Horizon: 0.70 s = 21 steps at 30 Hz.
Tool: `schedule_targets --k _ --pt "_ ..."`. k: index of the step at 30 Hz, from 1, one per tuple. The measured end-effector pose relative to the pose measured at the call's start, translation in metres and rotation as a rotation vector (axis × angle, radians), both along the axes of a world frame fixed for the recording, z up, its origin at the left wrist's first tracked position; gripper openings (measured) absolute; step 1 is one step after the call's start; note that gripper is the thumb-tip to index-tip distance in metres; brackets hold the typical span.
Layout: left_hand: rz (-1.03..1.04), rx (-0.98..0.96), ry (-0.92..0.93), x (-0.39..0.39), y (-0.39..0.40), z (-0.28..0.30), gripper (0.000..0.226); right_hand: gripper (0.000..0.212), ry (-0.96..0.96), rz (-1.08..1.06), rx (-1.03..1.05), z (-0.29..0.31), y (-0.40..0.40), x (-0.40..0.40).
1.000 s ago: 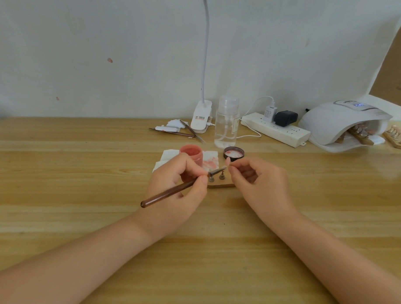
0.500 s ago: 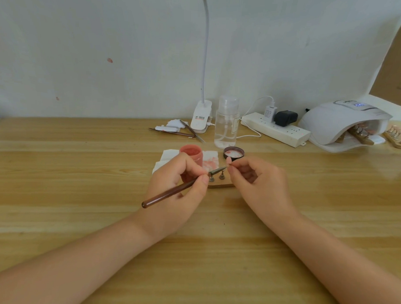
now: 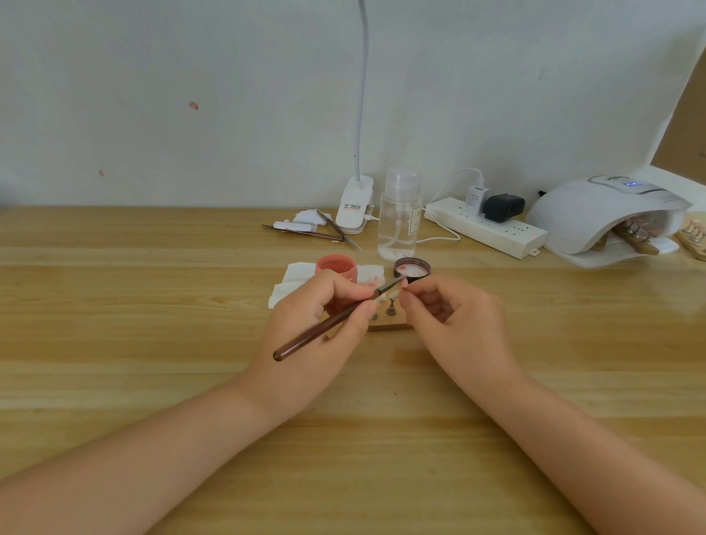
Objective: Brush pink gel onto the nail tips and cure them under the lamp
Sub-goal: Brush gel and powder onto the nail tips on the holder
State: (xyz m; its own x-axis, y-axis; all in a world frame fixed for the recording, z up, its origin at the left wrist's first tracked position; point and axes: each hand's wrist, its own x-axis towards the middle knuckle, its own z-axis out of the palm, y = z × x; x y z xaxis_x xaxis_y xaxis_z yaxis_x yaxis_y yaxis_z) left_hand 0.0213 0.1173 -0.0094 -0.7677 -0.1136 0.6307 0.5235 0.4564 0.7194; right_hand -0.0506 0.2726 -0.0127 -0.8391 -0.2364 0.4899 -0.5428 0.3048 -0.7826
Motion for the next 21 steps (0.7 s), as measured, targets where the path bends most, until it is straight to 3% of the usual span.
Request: schedule_targets --k 6,11,21 --pt "0.018 -0.024 0.079 0.0034 0.0002 0.0032 0.008 0.004 -0.036 -0.009 -0.043 0.0 0.0016 -0.0015" --pt "0.018 0.031 0.059 0.0007 0.0005 0.0018 0.02 0.005 -0.047 0.004 -0.061 0.0 0.0009 -0.0004" --pt "-0.008 0.005 0.066 0.0034 -0.0018 0.0023 0.008 0.011 -0.047 0.027 -0.069 -0.0006 0.0015 -0.0014"
